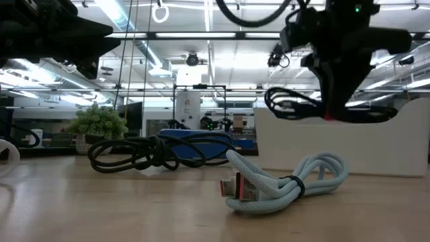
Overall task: Pick and place USB-C Cables
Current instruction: Put the bottom black charger cable into the white bin, then put the light blue charger cable into the white bin
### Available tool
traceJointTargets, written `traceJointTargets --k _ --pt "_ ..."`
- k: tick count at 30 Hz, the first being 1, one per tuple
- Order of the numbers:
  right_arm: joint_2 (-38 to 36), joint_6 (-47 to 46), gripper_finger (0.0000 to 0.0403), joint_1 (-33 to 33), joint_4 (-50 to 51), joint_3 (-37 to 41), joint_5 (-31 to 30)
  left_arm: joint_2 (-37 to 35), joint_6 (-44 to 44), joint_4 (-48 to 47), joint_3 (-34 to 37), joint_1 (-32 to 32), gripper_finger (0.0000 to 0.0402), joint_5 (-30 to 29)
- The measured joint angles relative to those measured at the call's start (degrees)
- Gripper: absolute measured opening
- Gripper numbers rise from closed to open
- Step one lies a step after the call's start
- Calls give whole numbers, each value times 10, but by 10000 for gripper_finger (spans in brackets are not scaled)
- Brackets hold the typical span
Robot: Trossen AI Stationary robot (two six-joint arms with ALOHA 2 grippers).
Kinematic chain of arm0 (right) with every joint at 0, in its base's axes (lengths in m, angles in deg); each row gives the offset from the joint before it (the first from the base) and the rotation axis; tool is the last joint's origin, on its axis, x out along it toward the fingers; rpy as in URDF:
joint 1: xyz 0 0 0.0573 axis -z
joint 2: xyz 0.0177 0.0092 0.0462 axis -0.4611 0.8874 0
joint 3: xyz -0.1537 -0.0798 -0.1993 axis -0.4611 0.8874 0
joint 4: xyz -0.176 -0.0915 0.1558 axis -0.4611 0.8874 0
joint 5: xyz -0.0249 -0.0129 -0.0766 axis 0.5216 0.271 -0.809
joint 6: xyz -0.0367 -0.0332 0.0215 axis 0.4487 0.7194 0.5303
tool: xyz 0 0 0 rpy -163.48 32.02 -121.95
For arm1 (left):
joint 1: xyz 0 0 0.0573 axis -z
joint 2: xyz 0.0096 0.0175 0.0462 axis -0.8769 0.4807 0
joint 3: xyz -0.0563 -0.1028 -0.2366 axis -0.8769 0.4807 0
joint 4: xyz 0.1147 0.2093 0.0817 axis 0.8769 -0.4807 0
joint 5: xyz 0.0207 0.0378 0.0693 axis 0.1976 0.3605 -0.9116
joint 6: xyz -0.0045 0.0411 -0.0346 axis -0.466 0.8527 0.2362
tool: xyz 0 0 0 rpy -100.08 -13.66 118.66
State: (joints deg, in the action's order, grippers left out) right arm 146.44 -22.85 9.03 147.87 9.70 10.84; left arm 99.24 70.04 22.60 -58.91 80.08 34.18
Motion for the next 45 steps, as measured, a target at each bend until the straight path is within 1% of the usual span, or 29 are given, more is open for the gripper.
traceJointTargets --k 6,15,21,25,30,34,37,42,45 --pt "0 6 64 20 -67 53 28 0 0 0 0 0 133 0" --pt "0 1 65 48 -115 96 57 0 0 0 0 0 133 0" --pt "0 -10 72 64 -122 118 61 0 0 0 0 0 133 0" --pt "0 -15 85 71 -136 133 71 0 0 0 0 0 133 0" --pt "0 -19 118 76 -142 139 93 0 0 0 0 0 133 0" --pt "0 -19 149 77 -126 126 118 0 0 0 0 0 133 0" --pt "0 -19 169 75 -90 97 120 0 0 0 0 0 133 0" --pt "0 -19 188 60 -27 29 94 0 0 0 0 0 133 0" --pt "0 -15 191 40 -15 -14 71 0 0 0 0 0 133 0"
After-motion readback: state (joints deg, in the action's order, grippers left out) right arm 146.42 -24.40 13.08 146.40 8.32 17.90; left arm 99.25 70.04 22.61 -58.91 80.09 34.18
